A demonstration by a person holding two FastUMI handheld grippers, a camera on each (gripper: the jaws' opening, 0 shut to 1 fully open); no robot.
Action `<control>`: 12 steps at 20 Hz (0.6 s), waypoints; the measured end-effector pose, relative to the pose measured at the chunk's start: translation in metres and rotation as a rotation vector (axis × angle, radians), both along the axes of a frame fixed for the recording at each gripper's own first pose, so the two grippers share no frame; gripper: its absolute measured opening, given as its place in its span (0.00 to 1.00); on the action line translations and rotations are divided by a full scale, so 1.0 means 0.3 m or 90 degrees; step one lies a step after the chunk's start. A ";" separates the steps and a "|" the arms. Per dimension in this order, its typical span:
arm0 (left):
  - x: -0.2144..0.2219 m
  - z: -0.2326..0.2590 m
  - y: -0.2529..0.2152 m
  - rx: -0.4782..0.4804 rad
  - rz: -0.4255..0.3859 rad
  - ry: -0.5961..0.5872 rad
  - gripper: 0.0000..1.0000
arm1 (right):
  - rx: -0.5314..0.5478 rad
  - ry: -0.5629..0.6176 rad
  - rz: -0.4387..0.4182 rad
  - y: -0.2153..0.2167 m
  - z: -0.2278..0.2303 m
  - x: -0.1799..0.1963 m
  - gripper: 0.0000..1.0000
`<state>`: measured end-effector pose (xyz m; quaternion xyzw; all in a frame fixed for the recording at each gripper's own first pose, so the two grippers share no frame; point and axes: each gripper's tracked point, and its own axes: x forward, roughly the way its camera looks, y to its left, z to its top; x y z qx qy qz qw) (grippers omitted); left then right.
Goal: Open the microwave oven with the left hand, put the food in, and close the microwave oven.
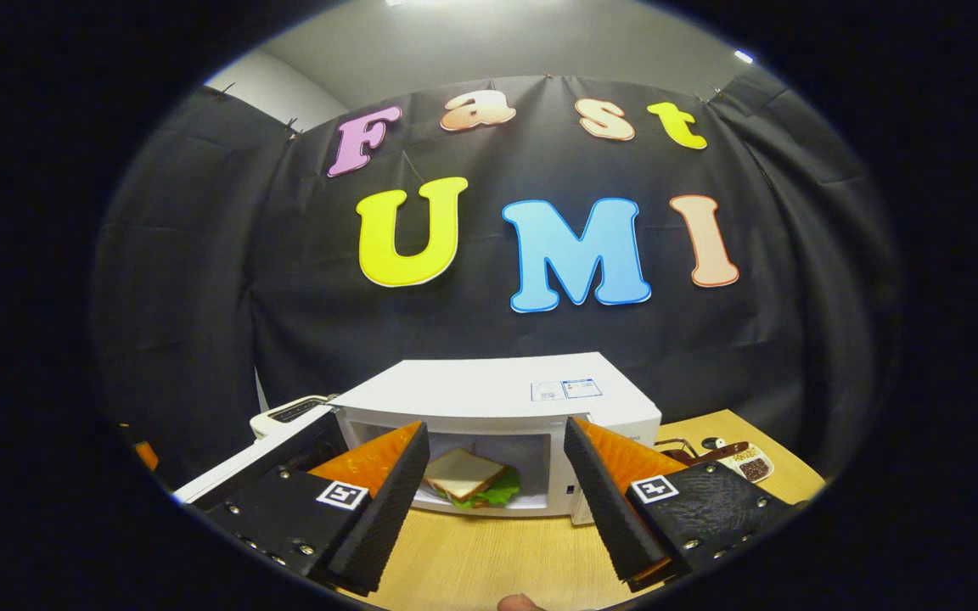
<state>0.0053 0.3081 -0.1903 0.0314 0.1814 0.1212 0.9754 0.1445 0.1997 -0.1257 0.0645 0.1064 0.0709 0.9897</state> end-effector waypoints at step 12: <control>-0.080 -0.227 -0.152 -0.049 0.005 0.099 0.31 | 0.029 -0.023 0.022 -0.266 0.145 -0.281 0.96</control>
